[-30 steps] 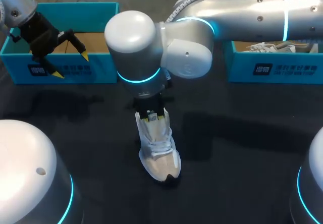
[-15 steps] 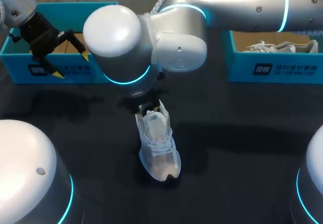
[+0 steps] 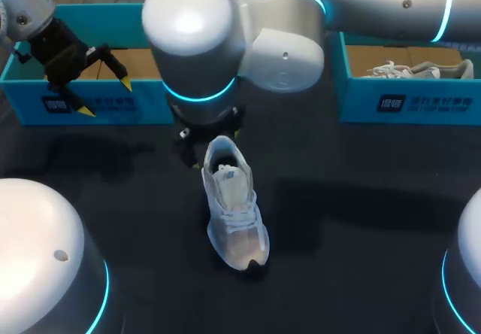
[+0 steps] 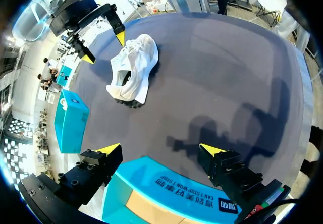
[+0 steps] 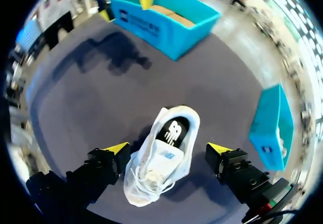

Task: Take the shoe out of the shoebox, open the shoe tongue, remove and reinsert the insole, then place the shoe into the shoebox

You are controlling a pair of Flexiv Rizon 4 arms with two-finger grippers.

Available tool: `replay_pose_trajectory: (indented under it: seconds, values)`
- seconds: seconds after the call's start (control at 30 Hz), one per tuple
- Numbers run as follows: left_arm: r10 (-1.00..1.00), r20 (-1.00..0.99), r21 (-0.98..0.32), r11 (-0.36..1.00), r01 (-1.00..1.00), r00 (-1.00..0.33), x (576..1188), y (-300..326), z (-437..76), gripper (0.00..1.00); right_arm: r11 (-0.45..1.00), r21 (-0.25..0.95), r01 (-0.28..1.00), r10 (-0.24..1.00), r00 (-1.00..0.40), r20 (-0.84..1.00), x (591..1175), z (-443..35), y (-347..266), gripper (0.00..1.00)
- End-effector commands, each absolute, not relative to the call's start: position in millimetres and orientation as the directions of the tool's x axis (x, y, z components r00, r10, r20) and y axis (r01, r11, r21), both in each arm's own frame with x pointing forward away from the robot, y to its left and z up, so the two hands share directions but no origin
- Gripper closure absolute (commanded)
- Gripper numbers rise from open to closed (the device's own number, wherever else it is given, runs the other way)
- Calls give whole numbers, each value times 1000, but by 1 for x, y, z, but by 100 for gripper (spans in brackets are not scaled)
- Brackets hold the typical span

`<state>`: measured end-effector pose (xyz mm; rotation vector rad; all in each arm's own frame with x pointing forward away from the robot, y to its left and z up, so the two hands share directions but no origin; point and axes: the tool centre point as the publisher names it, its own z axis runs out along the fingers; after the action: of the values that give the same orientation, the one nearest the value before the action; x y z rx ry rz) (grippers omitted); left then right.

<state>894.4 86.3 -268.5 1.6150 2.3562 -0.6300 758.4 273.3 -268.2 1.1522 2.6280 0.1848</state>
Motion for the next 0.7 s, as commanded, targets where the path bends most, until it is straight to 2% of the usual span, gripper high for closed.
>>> replay_pose_trajectory:
  seconds: [0.03,0.33,0.4,0.43,0.47,0.5,0.6,0.7]
  values:
    - [834,-406,-223,307,925,-374,894,86,-268,0,827,284,484,517,-855,-49,762,-272,260,0]
    - [834,-406,-223,307,925,-374,894,86,-268,0,827,284,484,517,-855,-49,762,-272,260,0]
    - [834,-406,-223,307,925,-374,894,86,-268,0,850,254,461,491,-869,-65,765,-275,269,0]
    - [834,-406,-223,307,925,-374,894,86,-268,0,922,135,364,381,-915,-134,775,-282,284,0]
    - [834,-406,-223,307,925,-374,894,86,-268,0,931,102,351,363,-922,-138,779,-285,286,0]
    - [834,-406,-223,307,925,-374,894,86,-268,0,931,102,351,363,-922,-138,779,-285,286,0]
    - [834,-406,-223,307,925,-374,894,86,-268,0,966,7,259,255,-945,-204,790,-291,286,0]
    - [834,-406,-223,307,925,-374,894,86,-268,0,970,-25,240,228,-946,-229,793,-293,288,0]
